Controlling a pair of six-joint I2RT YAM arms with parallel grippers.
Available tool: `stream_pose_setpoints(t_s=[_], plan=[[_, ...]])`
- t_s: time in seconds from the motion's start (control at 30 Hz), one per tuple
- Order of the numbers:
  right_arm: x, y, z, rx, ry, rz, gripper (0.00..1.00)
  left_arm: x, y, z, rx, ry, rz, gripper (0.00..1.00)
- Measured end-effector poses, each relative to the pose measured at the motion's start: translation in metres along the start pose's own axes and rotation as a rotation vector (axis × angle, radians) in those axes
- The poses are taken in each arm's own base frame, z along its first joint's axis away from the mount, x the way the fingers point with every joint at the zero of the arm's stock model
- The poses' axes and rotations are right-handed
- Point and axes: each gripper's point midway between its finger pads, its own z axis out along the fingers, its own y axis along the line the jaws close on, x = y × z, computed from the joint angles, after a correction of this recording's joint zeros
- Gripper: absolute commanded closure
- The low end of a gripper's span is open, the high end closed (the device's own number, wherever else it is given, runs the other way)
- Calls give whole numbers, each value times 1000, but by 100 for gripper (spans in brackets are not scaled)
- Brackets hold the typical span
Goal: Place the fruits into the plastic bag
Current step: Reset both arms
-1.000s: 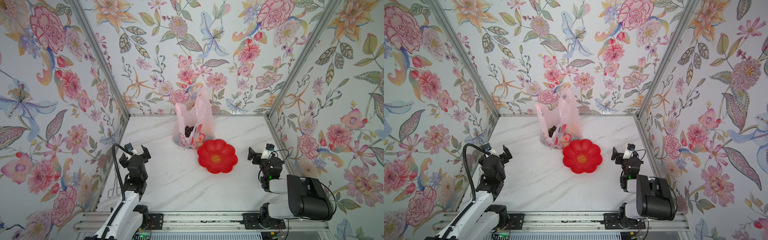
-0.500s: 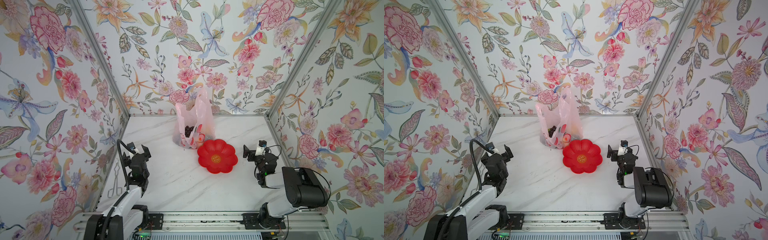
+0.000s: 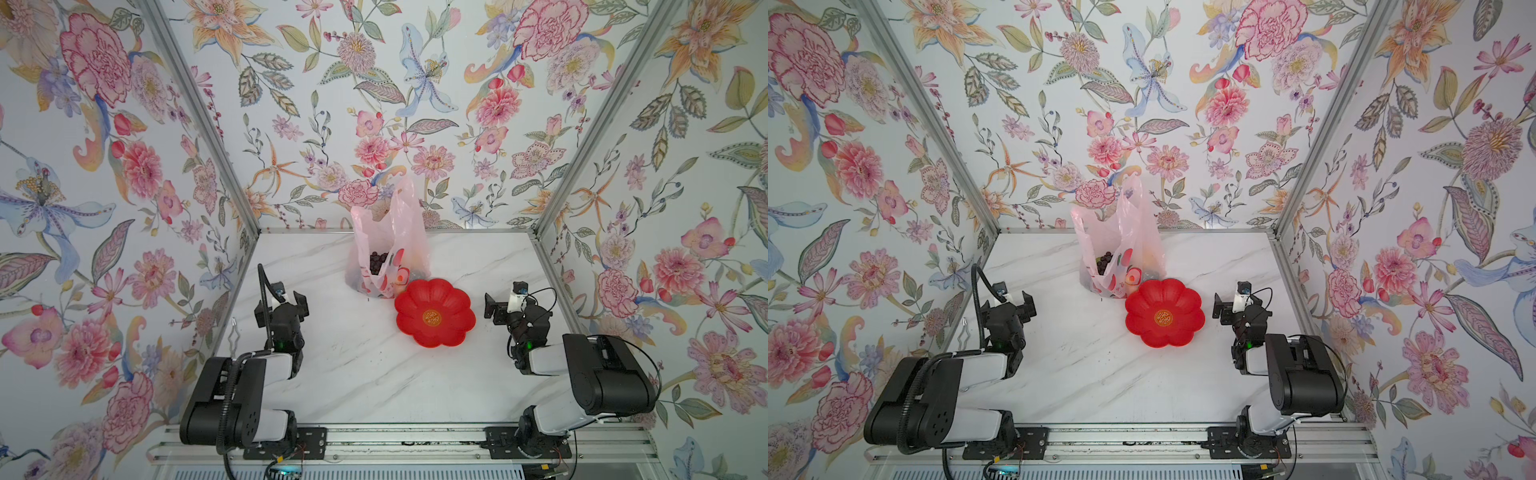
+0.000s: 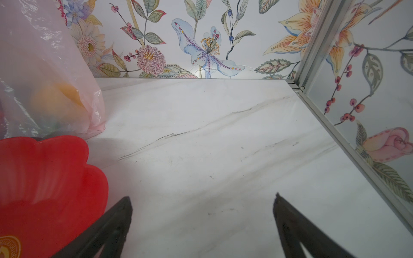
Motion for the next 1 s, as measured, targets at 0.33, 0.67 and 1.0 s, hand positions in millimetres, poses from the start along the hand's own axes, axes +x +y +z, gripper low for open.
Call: stream_pose_setpoints(t_s=[0.33, 0.67, 1.0], plan=[[0, 0, 0, 1, 0, 0, 1, -9, -8, -8, 72, -114, 14, 1], [0, 0, 0, 1, 0, 0, 1, -12, -16, -9, 111, -171, 25, 1], [0, 0, 0, 0, 0, 0, 1, -17, -16, -10, 113, -193, 19, 1]])
